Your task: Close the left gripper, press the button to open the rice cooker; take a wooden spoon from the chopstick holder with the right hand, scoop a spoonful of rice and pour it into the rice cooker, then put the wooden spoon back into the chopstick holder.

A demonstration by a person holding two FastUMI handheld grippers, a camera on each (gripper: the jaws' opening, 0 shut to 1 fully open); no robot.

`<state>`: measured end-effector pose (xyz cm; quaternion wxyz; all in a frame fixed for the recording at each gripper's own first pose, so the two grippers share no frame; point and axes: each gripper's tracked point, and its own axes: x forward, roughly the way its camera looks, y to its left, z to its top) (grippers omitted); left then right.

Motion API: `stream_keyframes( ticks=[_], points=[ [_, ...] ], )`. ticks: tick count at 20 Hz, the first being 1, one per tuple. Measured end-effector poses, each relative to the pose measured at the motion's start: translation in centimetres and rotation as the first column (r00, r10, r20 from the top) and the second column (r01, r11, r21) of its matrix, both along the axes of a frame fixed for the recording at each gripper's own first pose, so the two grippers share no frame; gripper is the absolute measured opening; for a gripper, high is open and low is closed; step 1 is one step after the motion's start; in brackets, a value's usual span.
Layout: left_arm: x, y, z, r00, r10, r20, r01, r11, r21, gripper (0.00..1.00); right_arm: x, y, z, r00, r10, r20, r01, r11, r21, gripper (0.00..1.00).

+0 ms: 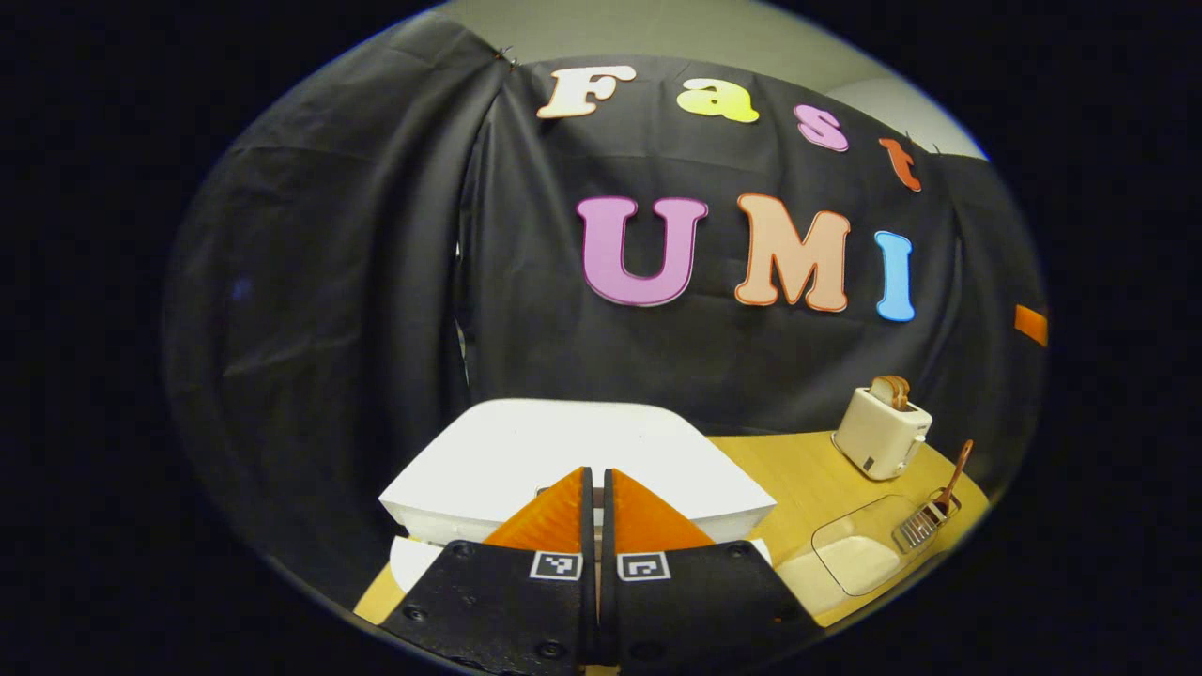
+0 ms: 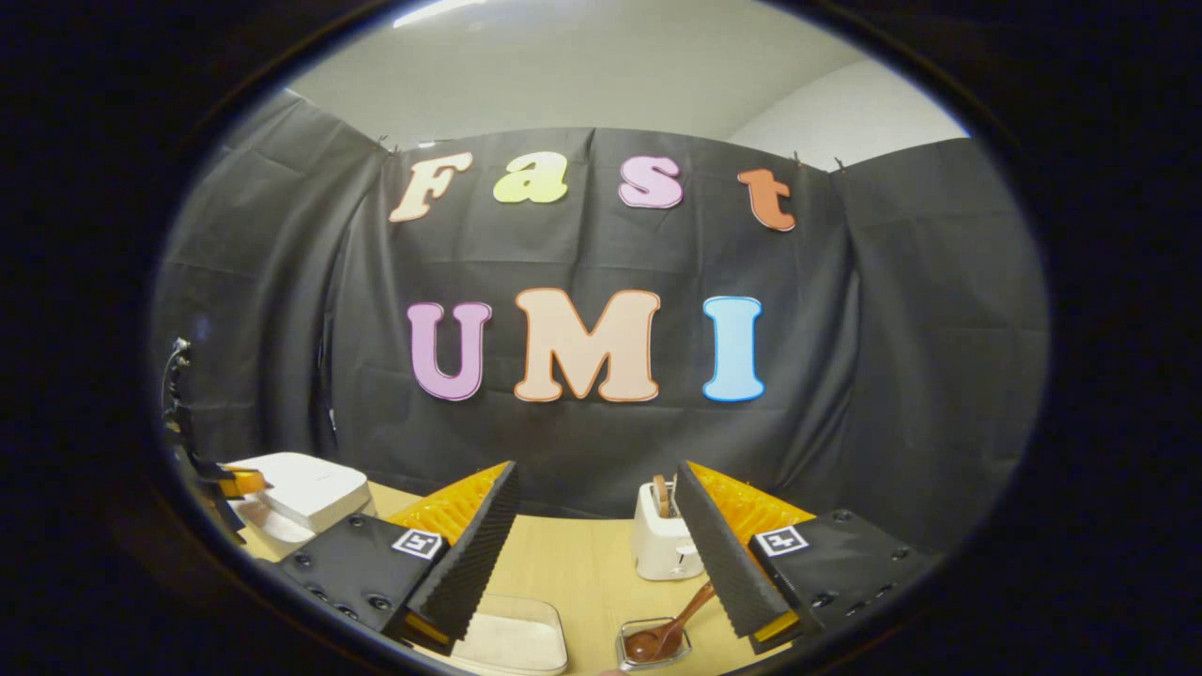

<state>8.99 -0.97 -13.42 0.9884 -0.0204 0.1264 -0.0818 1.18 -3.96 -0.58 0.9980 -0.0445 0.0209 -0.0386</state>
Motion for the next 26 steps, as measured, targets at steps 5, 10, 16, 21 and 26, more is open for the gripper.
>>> stream_keyframes(
  ticks=[5,10,16,21,26],
  points=[
    [-0.2,0.6,4.3,0.996,0.029,0.088,-0.029,1.0,0.008,0.0,-0.2,-0.6,0.3,1.0,0.016,0.015,-0.016,1.0,-0.01,1.0],
    [-1.5,0.2,7.4,0.989,0.035,0.141,-0.036,0.999,0.007,0.47,0.2,-2.5,-0.5,1.0,0.011,-0.008,-0.011,1.0,0.005,1.0],
    [-3.9,-2.1,9.4,0.986,0.018,0.165,-0.017,1.0,-0.007,0.95,2.2,-5.7,-3.8,0.996,0.018,-0.083,-0.013,0.998,0.059,1.0],
    [-5.7,-3.4,9.6,0.988,0.015,0.154,-0.015,1.0,-0.001,0.95,4.6,-10.8,-8.8,0.985,-0.037,-0.167,0.045,0.998,0.047,1.0],
    [-6.9,-3.7,8.7,0.992,0.039,0.122,-0.043,0.999,0.022,0.95,6.7,-14.1,-15.6,0.951,-0.053,-0.305,0.076,0.995,0.064,1.0]
  ],
)
